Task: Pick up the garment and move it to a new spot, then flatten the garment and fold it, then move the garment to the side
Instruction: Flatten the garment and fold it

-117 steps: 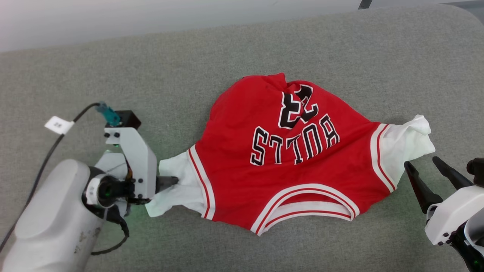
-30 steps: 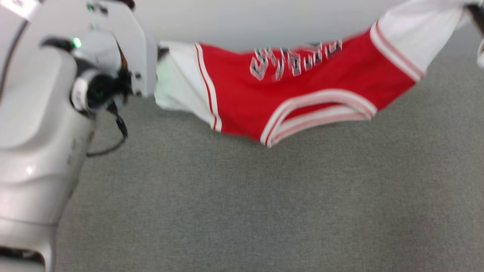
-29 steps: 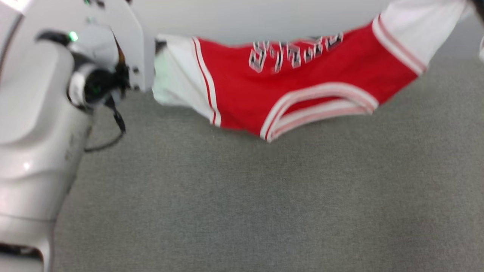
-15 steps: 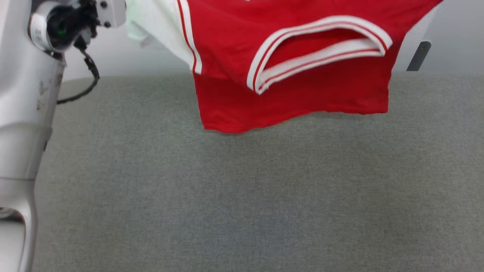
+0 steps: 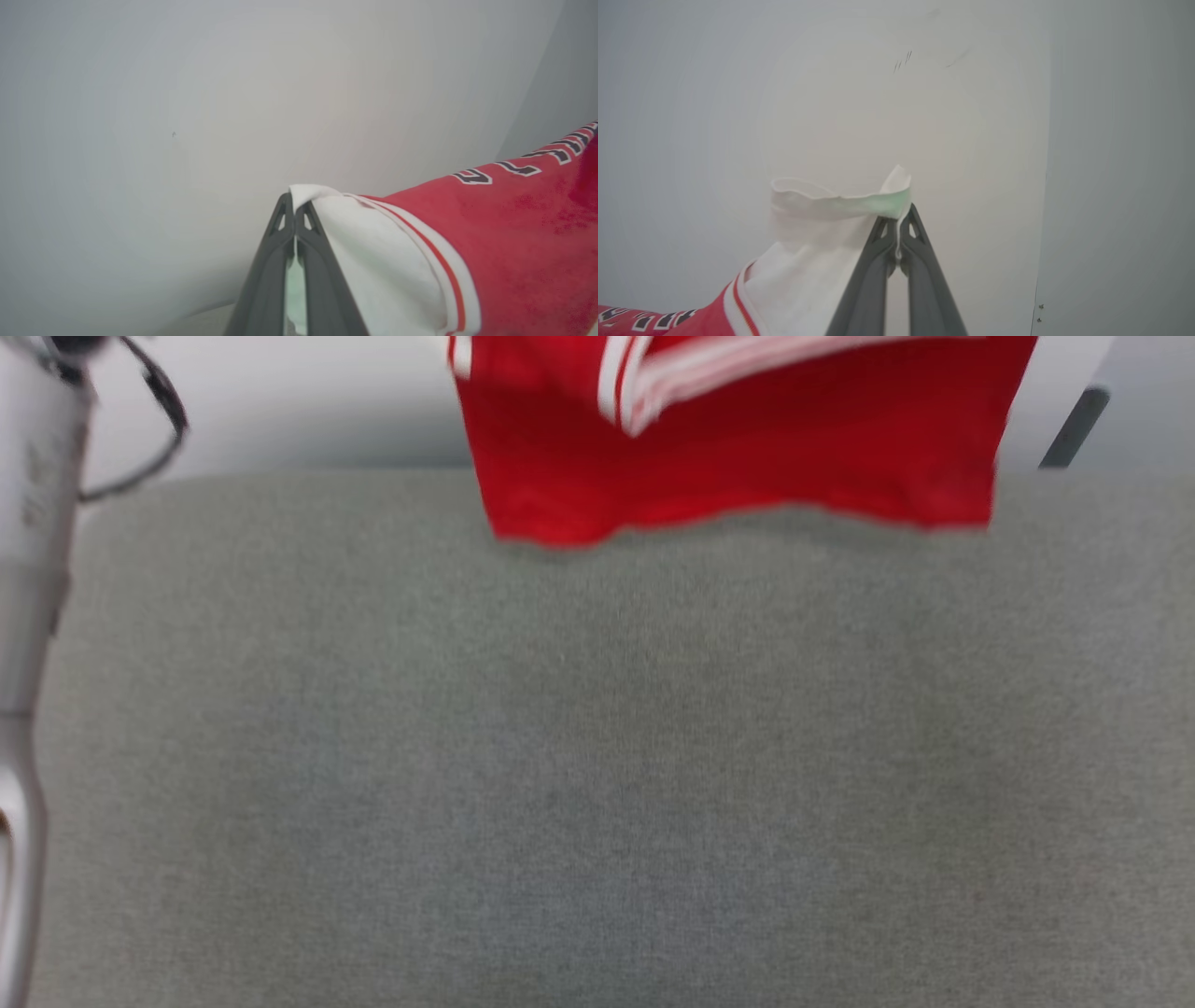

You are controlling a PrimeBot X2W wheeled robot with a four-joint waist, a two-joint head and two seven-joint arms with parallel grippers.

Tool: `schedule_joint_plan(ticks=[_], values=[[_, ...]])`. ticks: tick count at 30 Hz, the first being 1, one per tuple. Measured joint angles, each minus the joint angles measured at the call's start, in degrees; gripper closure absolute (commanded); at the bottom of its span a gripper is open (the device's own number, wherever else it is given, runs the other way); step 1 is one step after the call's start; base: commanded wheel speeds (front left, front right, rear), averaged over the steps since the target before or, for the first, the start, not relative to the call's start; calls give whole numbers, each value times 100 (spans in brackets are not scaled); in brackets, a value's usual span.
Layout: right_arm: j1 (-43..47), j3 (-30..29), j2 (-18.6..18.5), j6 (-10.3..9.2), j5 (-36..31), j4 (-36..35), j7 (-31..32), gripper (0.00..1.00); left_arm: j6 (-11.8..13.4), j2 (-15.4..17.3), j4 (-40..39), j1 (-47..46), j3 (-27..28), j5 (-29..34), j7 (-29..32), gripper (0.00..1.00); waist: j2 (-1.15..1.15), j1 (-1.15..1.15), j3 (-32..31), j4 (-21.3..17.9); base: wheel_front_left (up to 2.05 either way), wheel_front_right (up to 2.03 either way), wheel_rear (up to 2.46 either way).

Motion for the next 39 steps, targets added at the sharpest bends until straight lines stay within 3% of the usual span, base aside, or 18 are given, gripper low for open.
schedule_joint_plan(ticks=[10, 16, 23, 30, 39], values=[[-1277, 45, -157, 0, -981, 603, -1855, 100, 291, -105, 355, -1316, 265, 357, -1307, 100, 0, 0, 975, -39, 0, 0, 0], [-2132, -121, -258, 0, -1540, 850, -2482, 100, 307, -224, 719, -2232, 432, 452, -2102, 100, 0, 0, 1777, -80, 0, 0, 0], [-2669, -212, -250, 0, -2054, 933, -2608, 100, 253, -536, 1220, -2837, 523, 438, -2871, 100, 0, 0, 2819, -47, 0, 0, 0], [-2479, -193, -27, 0, -2146, 880, -2607, 100, 103, -795, 1801, -2933, 564, 334, -3508, 100, 0, 0, 3743, 86, 0, 0, 0], [-2267, 109, -9, 1, -1984, 1240, -2607, 100, -78, -988, 2535, -2816, 427, 232, -3582, 100, 0, 0, 4209, 410, 0, 0, 0]])
